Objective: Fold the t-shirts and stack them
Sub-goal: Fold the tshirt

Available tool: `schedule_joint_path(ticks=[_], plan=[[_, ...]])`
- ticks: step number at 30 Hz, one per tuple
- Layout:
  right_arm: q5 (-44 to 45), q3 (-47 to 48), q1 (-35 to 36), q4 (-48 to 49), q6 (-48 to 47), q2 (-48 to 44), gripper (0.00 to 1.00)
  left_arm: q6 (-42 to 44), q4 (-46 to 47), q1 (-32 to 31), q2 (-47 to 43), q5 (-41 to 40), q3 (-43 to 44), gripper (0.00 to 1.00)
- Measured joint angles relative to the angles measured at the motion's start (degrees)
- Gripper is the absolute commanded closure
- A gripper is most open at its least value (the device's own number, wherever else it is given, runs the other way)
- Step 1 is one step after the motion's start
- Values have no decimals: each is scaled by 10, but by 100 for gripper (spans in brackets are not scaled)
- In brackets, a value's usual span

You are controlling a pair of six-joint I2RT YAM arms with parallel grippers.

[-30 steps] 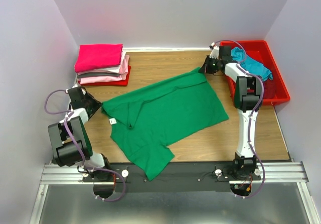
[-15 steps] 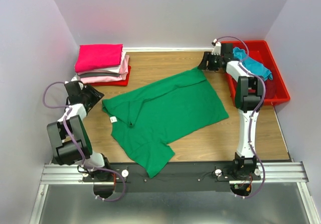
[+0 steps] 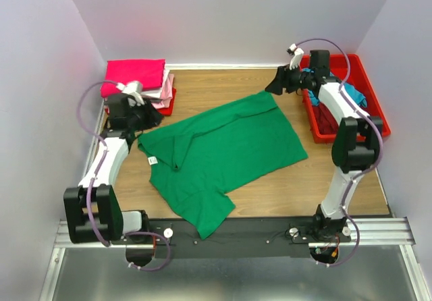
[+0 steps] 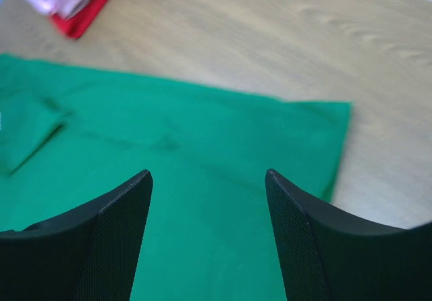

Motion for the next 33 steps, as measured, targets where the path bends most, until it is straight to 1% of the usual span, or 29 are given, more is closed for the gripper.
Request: schedule_joint_path(ticks=[1,2,3,7,11,15,18,22,24,25,27,30,31,32,33], plan=[[-13,-25,2,2,-6,-27,25,4,-4,-10,4,0,0,52],[-23,-47,3,-1,-11,-49,25,12,-16,-44,23,4,-4,52],[-33,-73,4,-2,-16,-75,25,17,-27,-61,39,5,-4,51],[-52,-157,8,-14,-25,-150,25,37,-62,-106,103,-1,1,50],[-62,-249,8,-24,-31,-220,25,54,-86,-138,152,-36,20,49],[-67,-319,8,-30,-40,-265,25,65,-92,-149,168,-59,24,49],[-66,-343,8,-35,-48,-278,25,70,-96,-156,183,-71,24,49],[-72,-348,7,-35,-56,-281,25,75,-101,-166,201,-81,24,49],[-73,-349,7,-35,-59,-281,25,78,-101,-168,205,-82,24,52],[-74,-350,6,-35,-61,-281,25,79,-102,-169,205,-82,24,56],[-74,-352,6,-35,-61,-281,25,82,-101,-171,205,-82,24,61],[-75,-353,6,-35,-62,-281,25,84,-101,-174,205,-80,24,81],[-75,-353,5,-35,-62,-281,25,83,-101,-175,205,-79,24,95],[-75,-353,4,-35,-62,-281,25,86,-102,-175,205,-77,24,100],[-75,-354,2,-35,-62,-281,25,86,-101,-176,204,-75,24,100]])
